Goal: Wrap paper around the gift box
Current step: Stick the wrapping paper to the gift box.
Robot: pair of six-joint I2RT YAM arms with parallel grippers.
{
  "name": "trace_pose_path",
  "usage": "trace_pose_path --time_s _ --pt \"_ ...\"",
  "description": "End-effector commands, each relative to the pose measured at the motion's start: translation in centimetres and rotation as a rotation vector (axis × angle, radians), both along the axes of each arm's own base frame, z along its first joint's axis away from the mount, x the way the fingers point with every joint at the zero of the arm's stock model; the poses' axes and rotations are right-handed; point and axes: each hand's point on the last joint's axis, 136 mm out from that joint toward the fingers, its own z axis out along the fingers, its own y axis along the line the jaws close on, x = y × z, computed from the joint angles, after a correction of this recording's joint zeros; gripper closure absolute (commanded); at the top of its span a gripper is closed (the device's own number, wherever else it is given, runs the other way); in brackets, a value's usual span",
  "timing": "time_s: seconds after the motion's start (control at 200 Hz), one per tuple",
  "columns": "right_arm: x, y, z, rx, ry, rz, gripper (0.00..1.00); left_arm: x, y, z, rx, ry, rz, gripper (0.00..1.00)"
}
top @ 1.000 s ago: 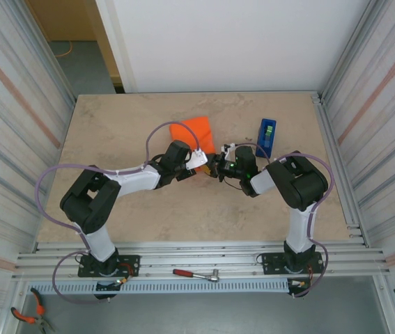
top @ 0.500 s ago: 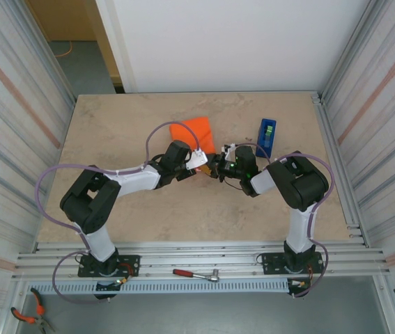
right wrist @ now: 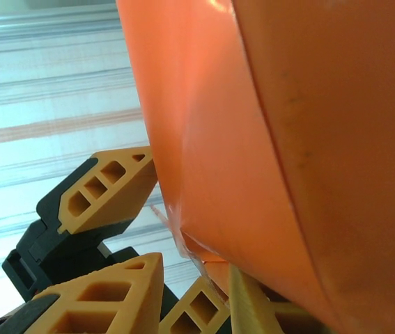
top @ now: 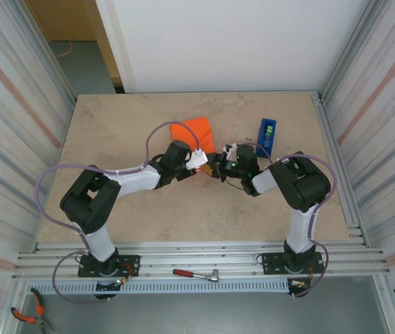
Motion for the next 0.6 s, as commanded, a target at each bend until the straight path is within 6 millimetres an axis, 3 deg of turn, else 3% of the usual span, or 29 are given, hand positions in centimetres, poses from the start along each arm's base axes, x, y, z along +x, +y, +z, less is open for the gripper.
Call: trace_pose_path --time_s 0.0,0.165,0.331,0.541,0.596 --pt "0.6 -1.0 2.7 0.018 -0.074 -0.029 0.69 -1.9 0.1 -2.3 0.047 0.091 -0.040 0.39" --pt "0.1 -2.1 3.3 0.009 -0.085 -0.037 0.69 -1.9 0.1 -2.4 0.048 0.093 -0.041 0.39" --pt "-1.0 -3.2 2.3 -0.035 -0.070 -0.036 0.70 -1.8 0.1 -2.4 0.048 0.092 -0.039 0.39" --pt "-2.6 -3.2 -0.8 -0.099 -0.023 0.012 0.97 -1.9 0.1 -2.3 0.046 0.090 -0.040 0.39" --pt "-3.0 -2.9 -1.8 -0.111 -0.010 0.026 1.00 -1.9 0.1 -2.4 0.047 0.092 -0.038 0.39"
